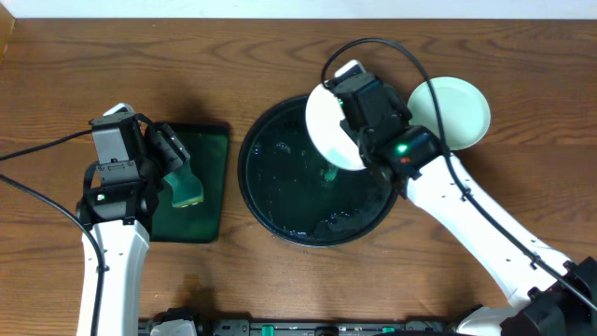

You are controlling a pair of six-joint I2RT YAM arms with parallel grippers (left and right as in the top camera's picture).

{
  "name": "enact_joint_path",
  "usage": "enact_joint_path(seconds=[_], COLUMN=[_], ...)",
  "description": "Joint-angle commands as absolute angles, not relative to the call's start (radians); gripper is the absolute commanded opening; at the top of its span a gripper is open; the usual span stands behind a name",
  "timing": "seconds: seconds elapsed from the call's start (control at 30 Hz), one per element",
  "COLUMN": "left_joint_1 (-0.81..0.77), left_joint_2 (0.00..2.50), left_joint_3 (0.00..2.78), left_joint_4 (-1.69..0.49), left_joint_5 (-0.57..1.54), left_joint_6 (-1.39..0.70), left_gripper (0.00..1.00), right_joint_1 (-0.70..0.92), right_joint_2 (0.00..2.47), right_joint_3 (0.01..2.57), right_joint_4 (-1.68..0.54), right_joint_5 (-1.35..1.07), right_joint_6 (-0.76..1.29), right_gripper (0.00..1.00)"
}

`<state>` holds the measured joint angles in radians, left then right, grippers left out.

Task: Clean dirty plates on tray and stack at the side
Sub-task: 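Carry the white plate right and place it on the green plate stack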

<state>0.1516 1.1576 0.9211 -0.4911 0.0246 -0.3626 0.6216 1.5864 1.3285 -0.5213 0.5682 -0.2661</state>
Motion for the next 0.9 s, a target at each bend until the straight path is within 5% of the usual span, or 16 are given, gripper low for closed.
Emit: enact_joint_path(seconds=[0.0, 0.87], left_joint_1=[0.155, 0.155], left_joint_2=[1.157, 1.157], left_joint_3=[0.939, 0.939], left_joint_4=[-0.493, -0.493], left_joint_5=[0.026, 0.027], left_joint_6=[-0.357, -0.357], left_gripper=[0.80, 0.80], right_joint_1=[0.667, 0.888], right_joint_2=[1.573, 1.573], right_joint_3=[1.336, 1.336], right_joint_4=[-0.489, -0.212], right_joint_5=[0.792, 1.099], right_joint_6=[-0.399, -0.756], right_gripper=[0.01, 0.01])
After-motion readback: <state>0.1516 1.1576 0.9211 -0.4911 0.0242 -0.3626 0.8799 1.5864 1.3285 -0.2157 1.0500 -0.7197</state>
